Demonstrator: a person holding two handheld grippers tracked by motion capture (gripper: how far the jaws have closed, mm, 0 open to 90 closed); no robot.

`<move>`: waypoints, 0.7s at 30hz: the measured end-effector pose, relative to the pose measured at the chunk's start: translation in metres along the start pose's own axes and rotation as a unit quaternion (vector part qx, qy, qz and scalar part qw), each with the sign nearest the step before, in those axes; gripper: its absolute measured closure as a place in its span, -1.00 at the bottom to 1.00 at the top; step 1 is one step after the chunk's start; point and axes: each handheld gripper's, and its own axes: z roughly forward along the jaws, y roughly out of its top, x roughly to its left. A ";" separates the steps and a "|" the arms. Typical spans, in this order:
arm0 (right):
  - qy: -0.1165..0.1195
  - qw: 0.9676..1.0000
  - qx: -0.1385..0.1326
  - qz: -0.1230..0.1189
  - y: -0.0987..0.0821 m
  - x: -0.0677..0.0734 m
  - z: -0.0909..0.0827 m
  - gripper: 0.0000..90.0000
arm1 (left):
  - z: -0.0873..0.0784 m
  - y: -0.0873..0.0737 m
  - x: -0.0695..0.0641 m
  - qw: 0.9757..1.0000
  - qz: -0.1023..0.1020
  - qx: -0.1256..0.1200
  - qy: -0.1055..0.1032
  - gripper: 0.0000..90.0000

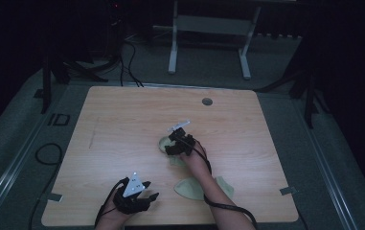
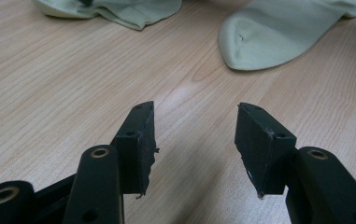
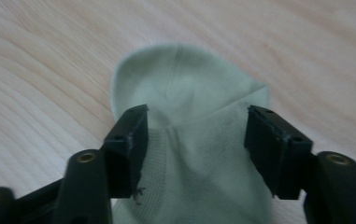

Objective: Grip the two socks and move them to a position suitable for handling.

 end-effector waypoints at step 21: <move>0.007 1.000 -0.011 -0.021 -0.011 -0.029 -0.061 0.81 | 0.002 0.002 -0.003 1.000 -0.005 -0.002 -0.003 0.06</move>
